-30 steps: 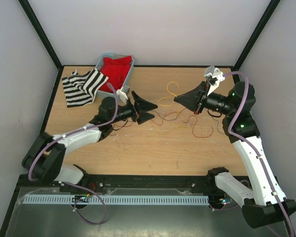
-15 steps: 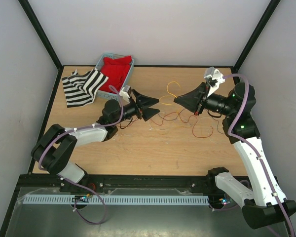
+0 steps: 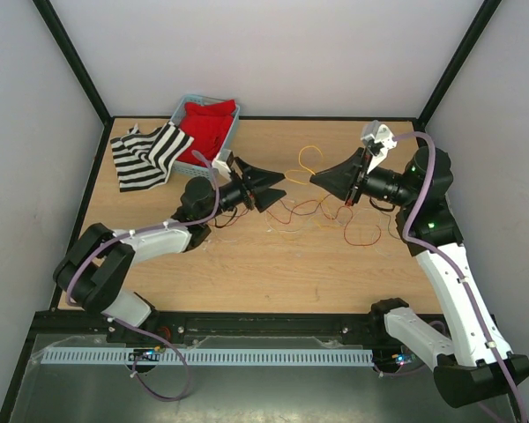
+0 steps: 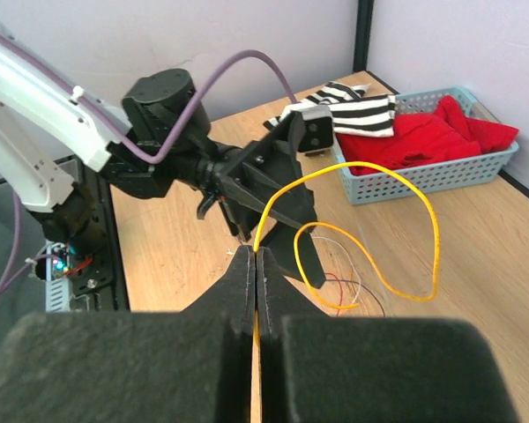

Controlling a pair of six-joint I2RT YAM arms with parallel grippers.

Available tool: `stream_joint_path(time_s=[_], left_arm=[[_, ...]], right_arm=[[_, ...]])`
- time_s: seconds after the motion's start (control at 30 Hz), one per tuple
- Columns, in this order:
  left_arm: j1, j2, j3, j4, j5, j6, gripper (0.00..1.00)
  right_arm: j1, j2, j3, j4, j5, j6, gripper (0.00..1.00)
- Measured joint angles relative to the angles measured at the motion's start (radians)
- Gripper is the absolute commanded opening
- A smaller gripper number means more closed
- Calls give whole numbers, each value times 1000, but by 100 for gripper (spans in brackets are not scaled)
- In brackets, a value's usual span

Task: Zip-tie the wires
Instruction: Straighten the cable at the center of the board.

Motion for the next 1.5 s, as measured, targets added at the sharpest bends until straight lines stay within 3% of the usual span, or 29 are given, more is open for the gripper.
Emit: stream_joint_path(time_s=[0.27, 1.2, 1.33, 1.5], left_arm=[[3, -19, -18, 4, -32, 19, 59], [-37, 24, 21, -1, -43, 18, 61], [-51, 47, 35, -1, -43, 18, 47], [-55, 58, 43, -1, -44, 23, 16]], right_arm=[[0, -3, 2, -37, 101, -37, 1], [42, 28, 8, -57, 64, -35, 1], [53, 28, 8, -47, 49, -20, 1], [57, 28, 8, -41, 49, -18, 2]])
